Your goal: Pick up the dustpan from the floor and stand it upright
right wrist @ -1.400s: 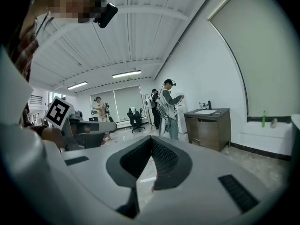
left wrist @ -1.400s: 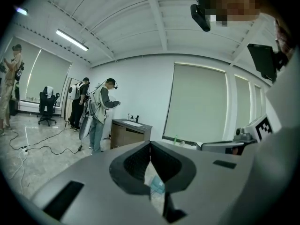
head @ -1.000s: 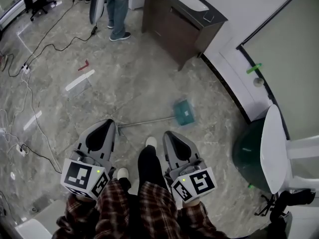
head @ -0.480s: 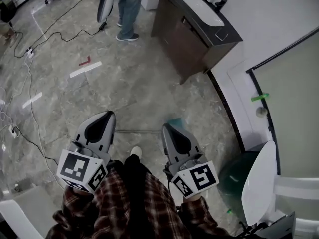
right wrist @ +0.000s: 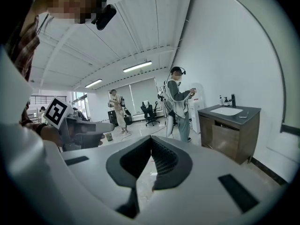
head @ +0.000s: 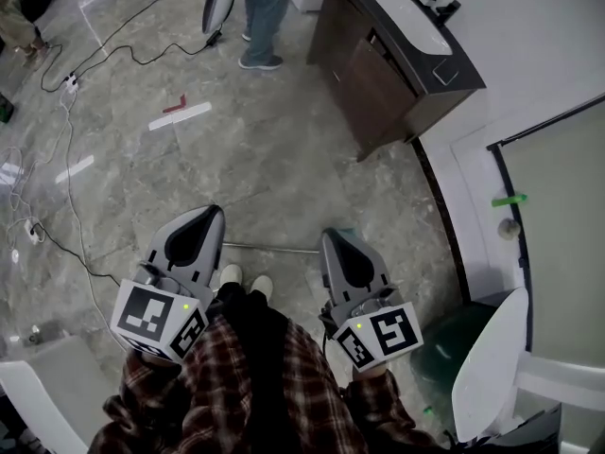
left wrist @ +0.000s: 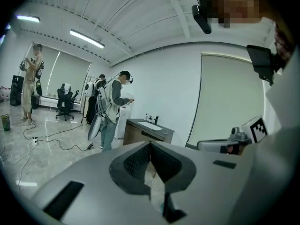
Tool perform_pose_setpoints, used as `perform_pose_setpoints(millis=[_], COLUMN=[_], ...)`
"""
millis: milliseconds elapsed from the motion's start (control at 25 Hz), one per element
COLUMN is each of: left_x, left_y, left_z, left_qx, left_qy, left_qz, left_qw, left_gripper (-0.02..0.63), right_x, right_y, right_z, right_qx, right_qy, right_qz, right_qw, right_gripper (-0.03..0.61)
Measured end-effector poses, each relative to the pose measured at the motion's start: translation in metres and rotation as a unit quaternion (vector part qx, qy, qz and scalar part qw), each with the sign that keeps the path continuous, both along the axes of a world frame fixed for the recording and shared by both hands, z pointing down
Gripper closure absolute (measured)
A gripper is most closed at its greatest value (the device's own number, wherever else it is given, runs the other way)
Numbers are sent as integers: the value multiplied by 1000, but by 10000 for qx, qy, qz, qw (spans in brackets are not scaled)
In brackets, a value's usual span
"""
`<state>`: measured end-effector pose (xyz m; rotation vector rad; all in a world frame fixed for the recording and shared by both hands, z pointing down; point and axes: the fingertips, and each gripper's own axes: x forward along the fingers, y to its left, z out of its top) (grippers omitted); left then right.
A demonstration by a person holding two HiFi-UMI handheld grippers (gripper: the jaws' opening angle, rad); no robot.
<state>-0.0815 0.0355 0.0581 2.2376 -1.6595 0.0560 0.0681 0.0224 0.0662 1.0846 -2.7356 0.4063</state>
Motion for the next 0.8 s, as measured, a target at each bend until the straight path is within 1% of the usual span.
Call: perform_pose_setpoints(millis=[160, 360, 600, 680, 800], left_x=[-9, -22, -35, -39, -49], left_y=[-5, -1, 10, 13, 16], left_z=[13, 55, 132, 164, 217], left_qx=[-95, -434, -923, -1091, -1331], left_qy=[97, 90, 319, 387, 391], left_qz=[-40, -64, 30, 50, 13], left_qw=[9999, 9990, 9952, 9933, 9903], left_gripper=[601, 601, 601, 601, 601], right_x=[-4, -9, -20, -25, -38], right_y=[-4, -4, 4, 8, 16], right_z=[14, 50, 118, 146, 189], right_qx=[-158, -414, -787, -924, -1127], right_qy=[80, 234, 412, 501, 564], right_qz=[15, 136, 261, 258, 203], right_qw=[9998, 9988, 9957, 9941, 9918], right_gripper=[568, 568, 567, 566, 566])
